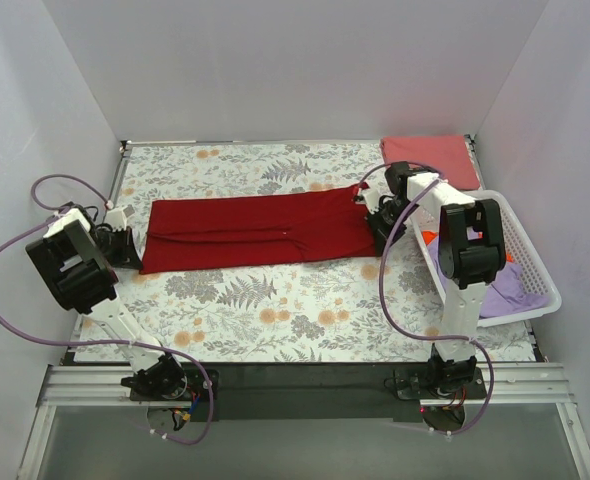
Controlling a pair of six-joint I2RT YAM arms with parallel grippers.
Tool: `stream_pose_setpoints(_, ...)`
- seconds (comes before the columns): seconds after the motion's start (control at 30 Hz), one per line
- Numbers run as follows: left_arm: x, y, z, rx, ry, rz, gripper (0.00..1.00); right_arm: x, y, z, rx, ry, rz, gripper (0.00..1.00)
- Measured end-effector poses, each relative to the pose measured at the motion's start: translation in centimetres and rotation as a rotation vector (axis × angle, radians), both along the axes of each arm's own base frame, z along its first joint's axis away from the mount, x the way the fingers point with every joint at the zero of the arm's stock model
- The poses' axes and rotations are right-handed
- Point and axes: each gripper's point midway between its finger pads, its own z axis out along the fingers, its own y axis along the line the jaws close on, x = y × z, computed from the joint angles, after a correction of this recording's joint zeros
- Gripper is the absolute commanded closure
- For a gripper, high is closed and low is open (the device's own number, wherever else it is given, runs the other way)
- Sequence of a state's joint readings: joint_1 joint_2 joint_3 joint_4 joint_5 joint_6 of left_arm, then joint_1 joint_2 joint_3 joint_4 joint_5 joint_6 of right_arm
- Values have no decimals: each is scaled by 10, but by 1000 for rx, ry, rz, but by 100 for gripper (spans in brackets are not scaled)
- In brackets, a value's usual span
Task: Fold and stack the t-shirts
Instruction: Fold the tshirt
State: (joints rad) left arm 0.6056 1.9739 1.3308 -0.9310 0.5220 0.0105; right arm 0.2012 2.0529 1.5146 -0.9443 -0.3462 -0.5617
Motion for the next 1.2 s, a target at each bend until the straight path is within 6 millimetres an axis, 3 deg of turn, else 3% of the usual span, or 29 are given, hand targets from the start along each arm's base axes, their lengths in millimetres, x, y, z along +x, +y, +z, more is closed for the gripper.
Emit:
stream_pose_setpoints(0.13,-8,1,1,27,9,-30,100,-23,-5,3,-16,36,18,99)
stream_pose_setpoints(0.2,-14,-1,1,32,18,-39,100,-37,-8,4,-21,70,22,86)
stream_pose_setpoints(0.23,-16,-2,2,28,24,-41,94,-41,-9,4,-23,82,19,77)
stream_pose_setpoints(0.27,-17,-4,2,22,25,-44,87,-45,-9,5,-24,96,15,58)
stream_pose_setpoints(0.3,-17,-5,3,15,23,-45,75,-46,-9,5,-24,104,10,50)
stream_pose_setpoints(0.37,-15,-9,5,-6,12,-46,70,-47,-8,7,-20,111,4,41)
stream_pose_setpoints(0.5,-1,-15,27,-47,-60,-52,57,-39,-2,25,11,82,-9,40)
stream_pose_setpoints(0.63,30,-36,78,-13,-228,-132,52,-28,8,61,77,-6,-20,40)
stream_pose_setpoints(0.67,39,-51,92,1,-282,-177,50,-27,11,70,98,-26,-22,40)
stream_pose_setpoints(0.73,53,-98,120,-10,-381,-295,50,-28,18,83,141,-45,-25,42)
stream_pose_setpoints(0.8,60,-158,141,-56,-461,-417,50,-29,23,87,173,-36,-33,46)
stream_pose_setpoints(0.87,52,-225,149,-145,-489,-541,50,-32,27,84,192,-4,-47,49)
stream_pose_setpoints(0.93,34,-286,146,-252,-462,-629,50,-35,31,78,207,37,-62,51)
stream_pose_setpoints(1.03,-8,-352,132,-401,-337,-685,48,-40,33,68,216,94,-83,51)
stream_pose_setpoints(1.13,-46,-394,118,-510,-206,-689,32,-46,32,59,211,141,-103,51)
stream_pose_setpoints(1.2,-66,-413,111,-549,-137,-679,29,-51,29,53,204,169,-117,51)
